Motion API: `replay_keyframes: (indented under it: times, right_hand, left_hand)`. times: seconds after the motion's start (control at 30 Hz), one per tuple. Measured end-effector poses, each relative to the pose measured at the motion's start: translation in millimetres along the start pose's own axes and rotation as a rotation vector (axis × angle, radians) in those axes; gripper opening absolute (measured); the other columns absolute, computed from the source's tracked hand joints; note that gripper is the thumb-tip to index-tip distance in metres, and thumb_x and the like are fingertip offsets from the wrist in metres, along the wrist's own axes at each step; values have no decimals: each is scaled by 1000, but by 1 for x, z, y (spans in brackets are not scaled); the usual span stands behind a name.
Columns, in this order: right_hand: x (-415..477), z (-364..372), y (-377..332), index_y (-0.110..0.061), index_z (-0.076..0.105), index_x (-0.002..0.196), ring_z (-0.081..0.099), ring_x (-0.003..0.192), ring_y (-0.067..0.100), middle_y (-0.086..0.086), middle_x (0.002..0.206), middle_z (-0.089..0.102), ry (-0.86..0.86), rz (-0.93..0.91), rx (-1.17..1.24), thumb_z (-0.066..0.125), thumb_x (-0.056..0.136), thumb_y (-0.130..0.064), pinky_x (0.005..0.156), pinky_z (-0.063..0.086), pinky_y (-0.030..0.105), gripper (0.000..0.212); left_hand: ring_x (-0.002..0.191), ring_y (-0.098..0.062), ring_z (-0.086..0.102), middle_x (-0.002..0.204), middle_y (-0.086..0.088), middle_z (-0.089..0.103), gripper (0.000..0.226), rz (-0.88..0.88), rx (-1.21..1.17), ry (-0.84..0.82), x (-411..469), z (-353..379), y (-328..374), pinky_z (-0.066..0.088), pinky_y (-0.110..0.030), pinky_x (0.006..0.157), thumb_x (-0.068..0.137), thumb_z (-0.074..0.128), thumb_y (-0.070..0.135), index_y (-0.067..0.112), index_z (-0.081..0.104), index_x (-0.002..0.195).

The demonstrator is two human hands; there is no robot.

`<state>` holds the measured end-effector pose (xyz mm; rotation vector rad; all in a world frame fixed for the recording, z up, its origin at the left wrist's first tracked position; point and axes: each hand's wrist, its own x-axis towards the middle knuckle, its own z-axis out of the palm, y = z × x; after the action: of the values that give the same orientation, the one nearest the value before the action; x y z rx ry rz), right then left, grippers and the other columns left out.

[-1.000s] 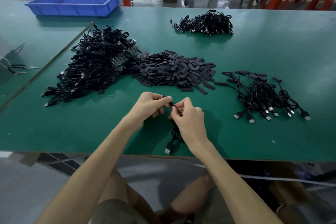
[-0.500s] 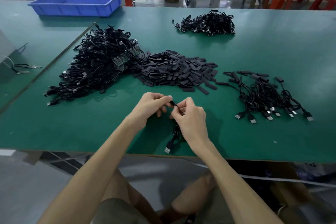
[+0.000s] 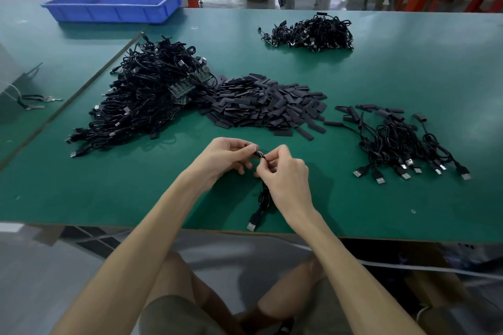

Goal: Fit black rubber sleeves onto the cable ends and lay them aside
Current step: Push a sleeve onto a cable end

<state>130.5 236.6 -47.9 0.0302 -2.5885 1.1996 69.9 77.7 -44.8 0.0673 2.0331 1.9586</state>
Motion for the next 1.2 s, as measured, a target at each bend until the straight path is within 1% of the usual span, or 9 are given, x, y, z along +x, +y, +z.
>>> replay_keyframes:
  times: [0.1,0.2,0.37,0.43,0.6,0.77,0.93,1.07,1.2]
  right_hand:
    - [0,0,0,-15,58,91,68,70,18,-3,73,70,5,1,0,68,96,-20,72,57,45,12]
    - [0,0,1,-15,58,91,68,69,18,-3,73,69,4,-3,-4,68,96,-19,71,57,45,12]
    - [0,0,1,-13,58,91,67,70,22,-1,72,69,-1,-4,0,68,96,-19,73,55,48,12]
    - [0,0,2,-13,58,91,68,71,24,0,73,70,0,-4,3,68,96,-19,74,55,48,12]
    - [-2,0,4,-12,60,91,69,73,24,0,75,71,-8,-11,15,68,96,-19,74,55,48,12]
    - [0,1,7,-14,63,92,72,75,17,-2,78,75,-45,-12,70,68,98,-19,74,59,45,9]
    - [2,0,11,-19,67,93,74,75,1,-9,78,77,-86,-31,167,72,97,-19,81,61,38,7]
    - [3,1,13,-20,67,89,74,74,2,-9,76,77,-96,-16,202,74,95,-16,81,61,39,10]
    - [4,-1,14,-17,67,87,74,71,1,-9,72,77,-102,31,282,77,92,-13,80,62,38,12]
  left_hand:
    - [66,-14,64,86,-7,76,13,21,125,-22,1,0,2,52,-22,54,95,70,15,6,75,102]
    - [64,-14,63,79,-5,75,13,44,197,-29,2,-2,3,52,-21,52,96,69,16,6,74,103]
    - [65,-20,62,87,-24,74,20,71,286,-13,3,-3,3,53,-25,55,96,70,21,4,75,107]
    - [65,-18,63,85,-22,74,21,81,285,-6,2,-2,2,54,-25,55,96,70,21,4,75,106]
    - [64,-13,64,73,-5,74,19,87,282,-8,-2,-1,1,55,-24,58,96,71,22,6,77,103]
    - [69,-16,67,86,-17,76,20,107,249,32,-5,0,-2,57,-25,63,97,70,23,8,76,108]
    - [72,-14,69,93,-11,77,24,164,147,93,-10,6,-15,57,-22,70,101,63,16,5,69,122]
    - [73,-14,69,94,-15,77,23,159,137,52,-11,0,-12,56,-23,69,98,67,17,8,70,120]
    - [71,-14,68,91,-9,78,24,177,149,49,-13,2,-11,56,-23,68,97,68,19,8,71,119]
